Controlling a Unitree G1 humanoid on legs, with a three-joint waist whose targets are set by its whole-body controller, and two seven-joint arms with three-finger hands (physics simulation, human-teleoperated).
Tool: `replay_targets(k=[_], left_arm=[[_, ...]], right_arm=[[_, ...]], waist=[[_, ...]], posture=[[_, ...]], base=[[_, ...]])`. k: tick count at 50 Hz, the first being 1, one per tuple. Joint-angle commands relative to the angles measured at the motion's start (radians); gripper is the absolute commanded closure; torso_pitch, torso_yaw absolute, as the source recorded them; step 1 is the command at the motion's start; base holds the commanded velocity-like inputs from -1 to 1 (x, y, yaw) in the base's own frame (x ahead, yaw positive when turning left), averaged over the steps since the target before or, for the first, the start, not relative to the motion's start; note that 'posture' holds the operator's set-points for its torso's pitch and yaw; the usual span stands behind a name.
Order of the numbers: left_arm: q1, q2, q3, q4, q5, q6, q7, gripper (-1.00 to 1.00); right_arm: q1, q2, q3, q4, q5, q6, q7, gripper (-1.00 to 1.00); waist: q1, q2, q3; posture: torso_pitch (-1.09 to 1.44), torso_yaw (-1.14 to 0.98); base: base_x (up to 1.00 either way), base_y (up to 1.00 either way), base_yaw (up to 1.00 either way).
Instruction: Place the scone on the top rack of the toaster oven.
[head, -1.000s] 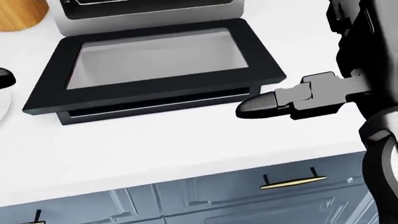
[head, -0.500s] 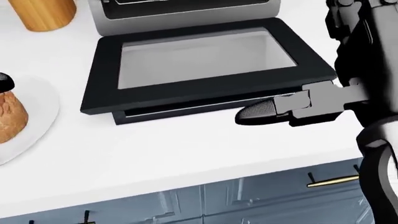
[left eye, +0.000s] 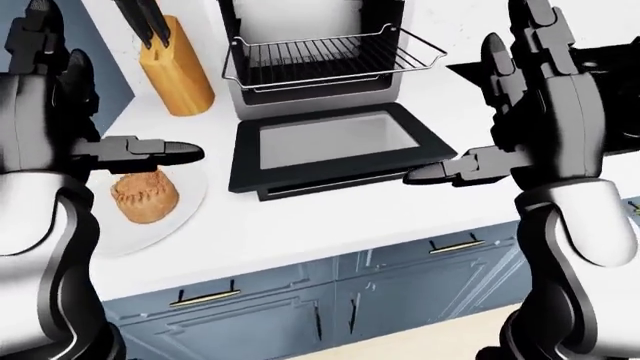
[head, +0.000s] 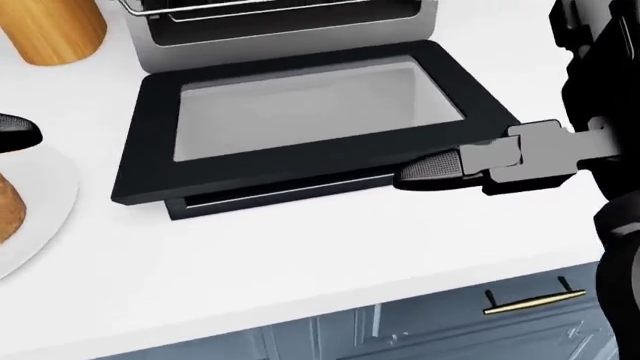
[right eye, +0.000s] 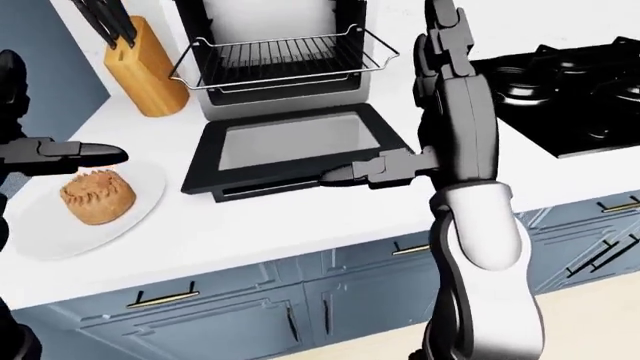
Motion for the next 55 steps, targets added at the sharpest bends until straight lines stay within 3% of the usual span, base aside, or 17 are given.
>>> replay_targets(k=[1,2,4,6,8,10,11,14,15,16,21,32,33,42,49,54,55], left_arm=[[-0.027,0.016,0.010,-0.009,0.013,-0.020,0.008,-1.00],[-0.024,0.016,0.009,-0.012,0.015,-0.020,0.005,-1.00],[-0.025,0.017,0.012,-0.018,0.016,-0.013,0.003,-1.00],[-0.028,0.017,0.013,-0.022,0.017,-0.008,0.002,-1.00],[-0.025,0.019,0.011,-0.024,0.021,-0.008,-0.002,-1.00],[-0.027,0.021,0.016,-0.026,0.021,-0.004,-0.005,-1.00],[-0.027,0.018,0.019,-0.026,0.019,-0.004,-0.005,-1.00],[-0.023,0.020,0.024,-0.027,0.018,-0.005,-0.007,-1.00],[-0.022,0.021,0.026,-0.028,0.017,-0.005,-0.008,-1.00],[-0.021,0.022,0.029,-0.030,0.016,-0.005,-0.008,-1.00],[-0.017,0.024,0.033,-0.032,0.013,-0.003,-0.005,-1.00],[-0.009,0.023,0.036,-0.042,0.013,0.001,-0.001,-1.00],[-0.006,0.023,0.038,-0.043,0.013,0.001,-0.001,-1.00],[0.000,0.024,0.041,-0.050,0.014,0.003,-0.004,-1.00],[0.002,0.021,0.034,-0.043,0.021,-0.006,-0.005,-1.00],[-0.007,0.018,0.027,-0.038,0.027,-0.006,-0.006,-1.00],[-0.007,0.020,0.027,-0.038,0.028,-0.005,-0.009,-1.00]], right_arm=[[-0.017,0.003,0.010,-0.003,0.002,-0.033,-0.001,-1.00],[-0.010,0.005,0.014,-0.001,-0.001,-0.042,-0.001,-1.00],[-0.006,0.008,0.009,-0.007,0.002,-0.040,0.002,-1.00],[-0.004,0.009,0.007,-0.012,0.004,-0.041,0.003,-1.00],[-0.004,0.009,0.006,-0.016,0.005,-0.038,0.001,-1.00],[-0.004,0.012,0.001,-0.009,0.007,-0.040,-0.008,-1.00],[0.001,-0.003,0.017,-0.004,-0.016,-0.035,-0.011,-1.00],[-0.006,0.007,0.006,-0.012,-0.005,-0.028,-0.007,-1.00],[-0.007,0.005,0.009,-0.013,-0.007,-0.027,-0.007,-1.00],[-0.007,0.007,0.008,-0.013,-0.006,-0.028,-0.007,-1.00],[-0.005,0.008,0.014,-0.014,-0.012,-0.031,-0.005,-1.00],[0.006,0.009,0.014,-0.030,-0.019,-0.033,0.001,-1.00],[0.008,0.011,0.014,-0.030,-0.019,-0.036,0.003,-1.00],[0.019,0.017,0.010,-0.028,-0.020,-0.048,0.004,-1.00],[0.024,0.016,0.009,-0.026,-0.024,-0.052,0.001,-1.00],[0.017,0.012,0.006,-0.034,-0.031,-0.036,-0.002,-1.00],[0.020,0.007,0.011,-0.032,-0.038,-0.033,-0.001,-1.00]], waist=[[0.000,0.011,-0.015],[-0.003,0.040,-0.026],[0.007,0.033,-0.016],[0.007,0.044,-0.008],[0.012,0.030,-0.015],[0.013,0.008,0.007],[0.013,0.003,0.002],[0.025,-0.057,-0.005],[0.035,-0.065,-0.013],[0.032,-0.047,-0.006],[0.023,-0.032,-0.025],[0.010,-0.020,-0.030],[0.017,-0.015,-0.045],[0.029,-0.043,-0.018],[0.027,-0.057,-0.024],[0.004,-0.005,-0.003],[-0.002,0.014,-0.013]], posture=[[0.00,0.00],[0.00,0.00],[0.00,0.00],[0.00,0.00],[0.00,0.00],[0.00,0.00],[0.00,0.00],[0.00,0.00],[0.00,0.00],[0.00,0.00],[0.00,0.00],[0.00,0.00],[0.00,0.00],[0.00,0.00],[0.00,0.00],[0.00,0.00],[0.00,0.00]], base=[[0.27,0.00,0.00],[0.27,0.00,0.00],[0.27,0.00,0.00],[0.27,0.00,0.00],[0.27,0.00,0.00],[0.10,0.00,0.00],[0.00,0.00,0.00],[0.00,0.00,0.00],[0.00,0.00,0.00],[0.00,0.00,0.00],[0.00,0.00,0.00],[0.00,0.00,0.00],[0.00,0.00,0.20],[0.00,0.00,0.45],[0.00,0.00,0.48],[0.00,0.00,0.35],[0.00,0.00,0.00]])
